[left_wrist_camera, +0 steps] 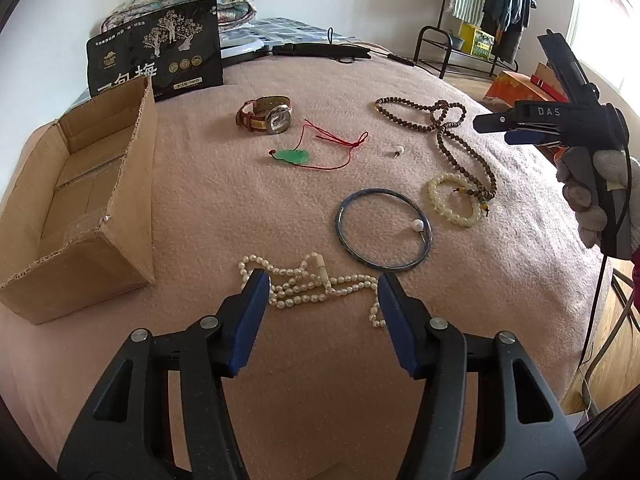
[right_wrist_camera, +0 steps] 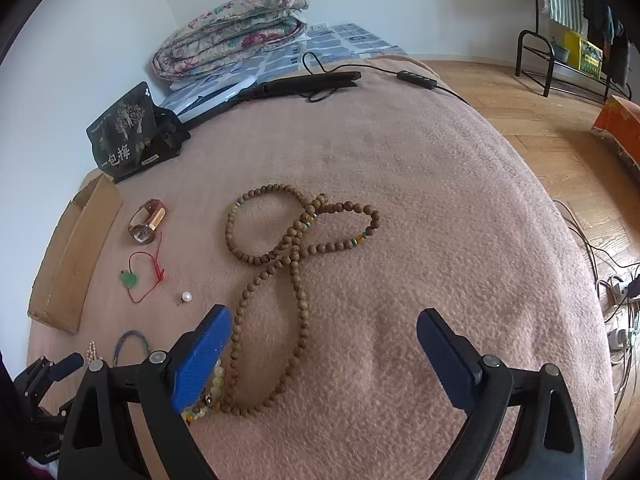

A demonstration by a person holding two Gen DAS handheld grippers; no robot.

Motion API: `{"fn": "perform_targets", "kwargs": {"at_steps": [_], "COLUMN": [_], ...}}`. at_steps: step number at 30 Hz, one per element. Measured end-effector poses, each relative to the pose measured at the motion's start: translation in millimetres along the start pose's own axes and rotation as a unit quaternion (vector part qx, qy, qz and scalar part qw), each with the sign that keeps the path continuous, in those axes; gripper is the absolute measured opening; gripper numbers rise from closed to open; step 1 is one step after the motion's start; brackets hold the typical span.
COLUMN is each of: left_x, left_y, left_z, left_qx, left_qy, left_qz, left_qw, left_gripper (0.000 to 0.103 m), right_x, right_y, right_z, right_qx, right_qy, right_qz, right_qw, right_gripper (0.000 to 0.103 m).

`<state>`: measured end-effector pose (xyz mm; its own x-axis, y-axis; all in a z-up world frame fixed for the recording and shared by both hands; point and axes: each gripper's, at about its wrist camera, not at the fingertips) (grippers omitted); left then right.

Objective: Organize jewelry
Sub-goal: 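Close the left tool on the pearl necklace while the right tool grasps the brown mala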

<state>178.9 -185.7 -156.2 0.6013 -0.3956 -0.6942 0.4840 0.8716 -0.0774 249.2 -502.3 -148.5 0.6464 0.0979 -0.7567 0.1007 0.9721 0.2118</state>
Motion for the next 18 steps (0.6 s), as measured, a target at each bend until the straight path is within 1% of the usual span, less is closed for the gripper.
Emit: {"fn": "perform_targets", "kwargs": {"at_steps": [4, 8, 12, 15, 18], "left_x": [5, 8, 12, 14, 15], "left_y": [3, 6, 9, 11, 12], "left_z": [1, 2, 2, 2, 2], "left_qx": [-0.003, -0.006, -0.011, -0.013, -0.014], "left_qy": [-0.001, -0.001, 0.001, 0.0, 0.001], "left_qz": [-0.004, -0.006, -0.008, -0.01, -0.014], "left_qw": [1.0, 1.0, 0.9999, 0.9999, 0.9998], "left_gripper": [0.056, 0.053, 0.052, 0.052, 0.052], "right_x": [22, 44, 54, 62, 69], "right_y": [1, -5, -7, -1, 11], "right_z": [7, 14, 25, 32, 36], "right_qx": [0.024, 0.084, 0.122, 0.118, 0.083], "right_qy": [0.017, 0.035, 0.032, 0.038, 0.045], "right_qz": [0.013, 0.026, 0.022, 0.004, -0.027], "right_qw": [0.999, 0.996, 0.992, 0.992, 0.995], "right_gripper": [0.096, 0.097, 0.095, 0.087, 0.08]}}
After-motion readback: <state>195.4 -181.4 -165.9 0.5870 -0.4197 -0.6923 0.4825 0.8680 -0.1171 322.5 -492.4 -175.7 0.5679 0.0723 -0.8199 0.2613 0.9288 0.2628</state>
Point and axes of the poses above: each gripper's, at about its wrist camera, not at the fingertips, and x roughly the way its jaws point, y to its left, z to its top, and after that the axes turned 7 degrees about -y, right-handed
